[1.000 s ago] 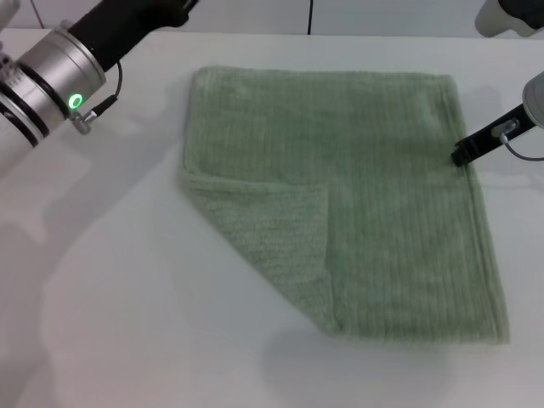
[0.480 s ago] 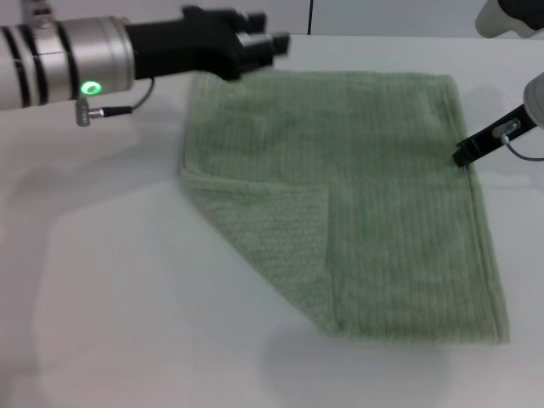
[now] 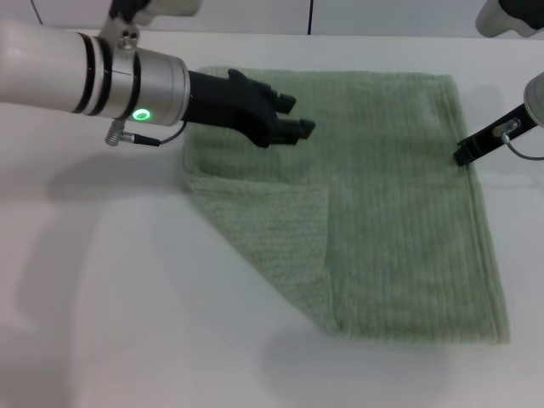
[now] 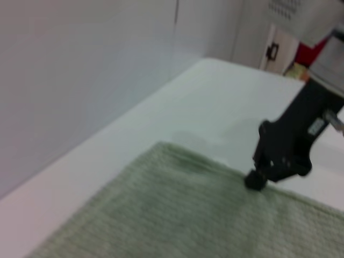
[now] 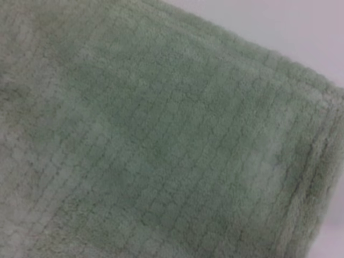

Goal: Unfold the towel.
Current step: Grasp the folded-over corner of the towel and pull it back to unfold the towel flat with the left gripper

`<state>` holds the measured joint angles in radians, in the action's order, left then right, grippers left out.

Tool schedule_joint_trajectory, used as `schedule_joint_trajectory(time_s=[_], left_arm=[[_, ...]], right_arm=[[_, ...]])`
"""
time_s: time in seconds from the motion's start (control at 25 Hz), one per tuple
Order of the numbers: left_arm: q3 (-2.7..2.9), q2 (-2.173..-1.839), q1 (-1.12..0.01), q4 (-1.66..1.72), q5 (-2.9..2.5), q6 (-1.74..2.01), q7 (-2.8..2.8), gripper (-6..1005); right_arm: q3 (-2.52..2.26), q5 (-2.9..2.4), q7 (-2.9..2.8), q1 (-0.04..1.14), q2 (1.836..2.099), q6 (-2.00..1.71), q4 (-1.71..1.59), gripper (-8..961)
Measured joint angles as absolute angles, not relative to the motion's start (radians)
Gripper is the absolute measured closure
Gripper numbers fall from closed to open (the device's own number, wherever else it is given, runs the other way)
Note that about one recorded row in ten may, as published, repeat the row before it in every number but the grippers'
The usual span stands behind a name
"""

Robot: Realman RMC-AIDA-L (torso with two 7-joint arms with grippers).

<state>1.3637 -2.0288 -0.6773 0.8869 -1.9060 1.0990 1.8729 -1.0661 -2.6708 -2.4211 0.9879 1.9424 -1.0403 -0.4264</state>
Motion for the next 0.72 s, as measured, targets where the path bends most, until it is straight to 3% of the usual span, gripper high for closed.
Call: schedule_joint_trajectory(time_s=[0.24,0.52,0.72], left_arm=[[1.352,-2.056,-0.706,0.879,-2.007,1.137,1.897,515],[1.353,-2.061,-0.721,0.847,-2.019,1.133,1.898,513],[1.358,-2.067,-0.721,0.845,-2.014,1.116,1.899,389]], right_arm=[[-1.070,-2.671,-2.421,0.989,1.940,-1.040,-0.427,953],[-1.065,-2.671,-2.408,0.991,1.939,-1.040,-0.426,953],[-1.065,-2.671,-2.408,0.991,1.939,-1.040,-0.426,953]])
